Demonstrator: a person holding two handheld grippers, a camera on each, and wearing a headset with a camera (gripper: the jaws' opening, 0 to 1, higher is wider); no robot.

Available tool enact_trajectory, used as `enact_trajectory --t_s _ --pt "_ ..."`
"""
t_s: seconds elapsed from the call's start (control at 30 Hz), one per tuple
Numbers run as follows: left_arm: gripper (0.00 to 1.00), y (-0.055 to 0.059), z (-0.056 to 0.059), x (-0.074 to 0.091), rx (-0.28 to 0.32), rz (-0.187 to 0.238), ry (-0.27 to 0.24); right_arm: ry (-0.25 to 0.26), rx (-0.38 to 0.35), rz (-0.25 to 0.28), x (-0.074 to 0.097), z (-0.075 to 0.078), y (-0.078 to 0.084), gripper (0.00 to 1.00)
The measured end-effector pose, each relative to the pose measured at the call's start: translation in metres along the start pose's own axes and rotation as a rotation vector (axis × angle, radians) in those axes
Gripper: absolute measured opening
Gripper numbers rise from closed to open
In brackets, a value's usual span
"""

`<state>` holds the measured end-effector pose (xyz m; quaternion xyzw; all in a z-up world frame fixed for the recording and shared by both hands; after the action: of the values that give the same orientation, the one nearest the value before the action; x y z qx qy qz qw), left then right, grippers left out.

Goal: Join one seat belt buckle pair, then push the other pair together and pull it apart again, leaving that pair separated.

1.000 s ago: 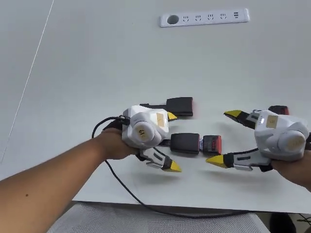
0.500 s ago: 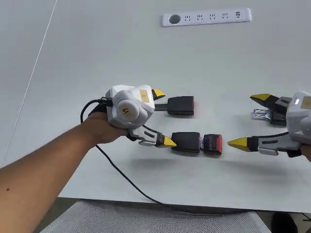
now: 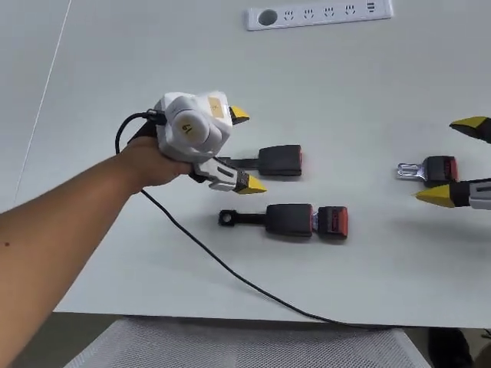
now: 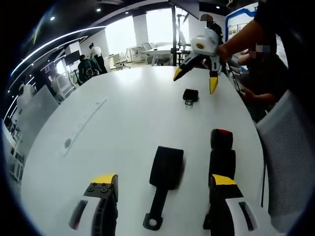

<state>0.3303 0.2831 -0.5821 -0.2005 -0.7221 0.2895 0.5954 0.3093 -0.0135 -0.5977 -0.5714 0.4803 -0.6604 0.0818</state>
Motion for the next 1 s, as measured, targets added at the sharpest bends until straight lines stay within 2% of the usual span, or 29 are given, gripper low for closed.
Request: enact_trajectory --t_s 0.13,0.2,0.23,0.3,0.33,0.43,0.5,0.57,0.73,0.77,0.8,0.87,1.0 --pt "0.75 0.005 -0.004 -0.011 0.006 -0.007 0.024 -0.036 -0.022 -0.036 0.000 0.009 0.013 0.79" --pt "0.75 0.009 -0.002 -0.017 0.023 -0.019 0.050 -0.067 -0.042 -0.044 -0.001 0.009 0.018 0.80" --pt "0.74 0.011 -0.001 -0.021 0.024 -0.021 0.064 -0.071 -0.034 -0.065 -0.002 0.011 0.023 0.80" --pt "0.70 0.014 0.002 -0.026 0.027 -0.032 0.088 -0.080 -0.016 -0.094 -0.003 0.015 0.029 0.78" --pt "0.68 0.016 0.004 -0.030 0.026 -0.037 0.101 -0.094 -0.029 -0.094 -0.003 0.015 0.031 0.78" --pt "0.67 0.020 0.005 -0.038 0.020 -0.052 0.110 -0.107 -0.010 -0.123 -0.005 0.019 0.038 0.77" --pt "0.67 0.023 0.004 -0.042 0.027 -0.062 0.112 -0.135 -0.028 -0.136 -0.005 0.017 0.042 0.75" --pt "0.66 0.023 0.007 -0.044 0.011 -0.056 0.120 -0.139 0.006 -0.145 -0.004 0.017 0.043 0.72" --pt "0.62 0.029 0.010 -0.049 -0.018 -0.079 0.142 -0.167 -0.009 -0.156 -0.009 0.018 0.047 0.64" --pt "0.61 0.026 0.007 -0.051 -0.042 -0.056 0.147 -0.176 -0.012 -0.153 -0.010 0.016 0.047 0.62" --pt "0.60 0.027 0.007 -0.050 -0.030 -0.068 0.146 -0.174 0.032 -0.145 -0.012 0.019 0.044 0.61" --pt "0.55 0.029 0.004 -0.048 -0.041 -0.071 0.134 -0.170 0.004 -0.144 -0.013 0.020 0.042 0.59" --pt "0.47 0.028 0.003 -0.047 -0.058 -0.057 0.142 -0.177 0.019 -0.137 -0.012 0.019 0.042 0.56"
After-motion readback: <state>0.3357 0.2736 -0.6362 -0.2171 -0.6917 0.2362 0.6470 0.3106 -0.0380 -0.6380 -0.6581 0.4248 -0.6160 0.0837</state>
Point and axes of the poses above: the centre of the closed fingertips' face, and the gripper's own axes: x roughly backward along the fingers, z roughly to its right, y roughly out of its underside, the point moved 4 cm from there along x, roughly backward along the fingers, and after that the axes turned 6 degrees about -x, right-handed, at the moved point
